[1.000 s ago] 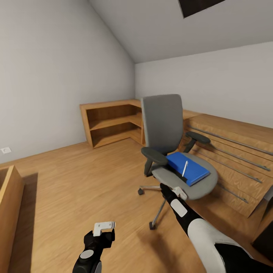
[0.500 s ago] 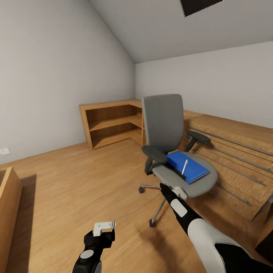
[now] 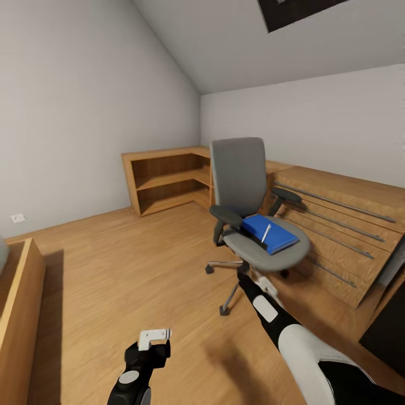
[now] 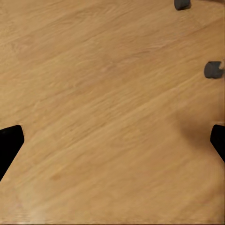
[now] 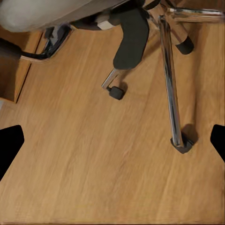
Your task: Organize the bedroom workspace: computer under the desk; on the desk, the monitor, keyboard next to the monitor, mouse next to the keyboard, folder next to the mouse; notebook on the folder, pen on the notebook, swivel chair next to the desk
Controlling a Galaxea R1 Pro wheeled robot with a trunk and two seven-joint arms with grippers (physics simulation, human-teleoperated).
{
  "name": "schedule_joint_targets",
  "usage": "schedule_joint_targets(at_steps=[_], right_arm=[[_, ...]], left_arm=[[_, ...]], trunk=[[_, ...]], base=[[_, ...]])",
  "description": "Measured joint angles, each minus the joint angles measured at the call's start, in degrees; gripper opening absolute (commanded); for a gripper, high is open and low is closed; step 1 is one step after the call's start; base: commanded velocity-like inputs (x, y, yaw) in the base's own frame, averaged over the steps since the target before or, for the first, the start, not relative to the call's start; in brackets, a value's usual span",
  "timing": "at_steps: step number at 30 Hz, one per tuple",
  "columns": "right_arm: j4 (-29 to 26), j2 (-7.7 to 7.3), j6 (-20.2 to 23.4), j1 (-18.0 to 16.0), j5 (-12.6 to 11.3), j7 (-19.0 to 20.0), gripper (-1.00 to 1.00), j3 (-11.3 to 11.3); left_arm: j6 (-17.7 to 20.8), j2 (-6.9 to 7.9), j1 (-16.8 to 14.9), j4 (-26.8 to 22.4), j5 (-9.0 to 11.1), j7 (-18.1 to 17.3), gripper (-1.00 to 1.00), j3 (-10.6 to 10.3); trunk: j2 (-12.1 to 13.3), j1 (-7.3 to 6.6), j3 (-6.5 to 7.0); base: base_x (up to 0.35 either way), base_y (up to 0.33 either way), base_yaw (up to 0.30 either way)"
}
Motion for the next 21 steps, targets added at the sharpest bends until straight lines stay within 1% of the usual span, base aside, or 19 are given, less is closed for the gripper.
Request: schedule_joint_targets(at_steps=[1, 2, 4, 5, 6, 8, 10, 11, 12, 13, 17, 18, 20, 21], right_arm=[[0.15, 0.0, -0.06, 0.0, 0.47, -0.17, 1.0, 0.04], [0.36, -0.02, -0.05, 0.0, 2.28, -0.35, 1.0, 0.37], [0.43, -0.02, -0.03, 0.0, 3.62, -0.4, 1.0, 0.53], [0.6, 0.0, 0.0, 0.0, 4.94, -0.44, 1.0, 0.66], [0.81, 0.04, -0.03, 0.0, 5.6, -0.45, 1.0, 0.73], [3.21, 0.33, -0.4, 0.08, 8.28, -0.45, 1.0, 1.0], [4.85, 0.4, -0.97, 0.12, 10.17, -0.47, 1.0, 1.1], [6.31, 0.44, -1.99, 0.14, 12.6, -0.45, 1.0, 1.1], [6.97, 0.44, -2.67, 0.15, 14.04, -0.45, 1.0, 1.09], [8.11, 0.41, -4.17, 0.18, 16.84, -0.45, 1.0, 1.05], [11.34, 0.3, -7.49, 0.63, 21.92, -0.42, 1.0, 0.99], [13.11, 0.27, -9.23, 1.16, 23.94, -0.42, 1.0, 0.95], [14.47, 0.24, -11.13, 1.94, 25.82, -0.44, 1.0, 0.97], [15.27, 0.23, -13.11, 2.99, 27.47, -0.46, 1.0, 0.94]], left_arm=[[-0.01, 0.0, 0.0, 0.0, 0.01, 0.0, 1.0, 0.0], [-0.02, 0.0, 0.0, -0.02, 0.03, 0.0, 1.0, 0.04], [-0.04, 0.0, 0.0, -0.07, 0.05, -0.03, 1.0, 0.06], [-0.05, 0.0, 0.0, -0.11, 0.05, -0.05, 1.0, 0.07], [-0.08, 0.0, 0.0, -0.11, 0.04, -0.06, 1.0, 0.07], [-0.11, 0.0, 0.0, 0.33, 0.09, 0.1, 1.0, 0.17], [-0.13, 0.0, 0.0, 1.2, 0.1, 0.16, 1.0, 0.32], [-0.14, 0.0, 0.0, 2.39, 0.14, 0.2, 1.0, 0.47], [-0.15, 0.0, 0.0, 3.02, 0.15, 0.21, 1.0, 0.52], [-0.17, 0.0, 0.0, 4.02, 0.17, 0.24, 1.0, 0.6], [-0.22, 0.0, 0.0, 5.43, 0.17, 0.31, 1.0, 0.71], [-0.25, 0.0, 0.0, 6.39, 0.21, 0.3, 1.0, 0.8], [-0.33, 0.0, 0.0, 7.77, 0.29, 0.28, 1.0, 0.98], [-0.47, 0.0, 0.0, 9.19, 0.35, 0.21, 1.0, 1.16]], trunk=[[0.0, 0.0, 0.0], [0.0, -0.01, 0.0], [0.0, -0.01, 0.0], [0.0, -0.02, 0.0], [0.39, -0.23, 0.18], [1.19, -0.68, 0.53], [1.99, -1.12, 0.89], [2.39, -1.34, 1.07], [2.79, -1.56, 1.25], [3.19, -1.78, 1.43], [4.8, -2.66, 2.15], [5.2, -2.88, 2.32], [6.0, -3.32, 2.69], [6.4, -3.54, 2.86]], base=[[-0.28, 0.0, 0.0], [-0.268, 0.0, 0.0], [-0.206, 0.0, 0.0], [-0.134, 0.0, 0.0], [-0.086, 0.0, 0.0], [-0.05, 0.0, 0.0], [-0.029, 0.0, 0.0], [-0.018, 0.0, 0.0], [-0.012, 0.0, 0.0], [-0.009, 0.0, 0.0], [-0.005, 0.0, 0.0], [-0.002, 0.0, 0.0], [-0.002, 0.0, 0.0], [0.0, 0.0, 0.0]])
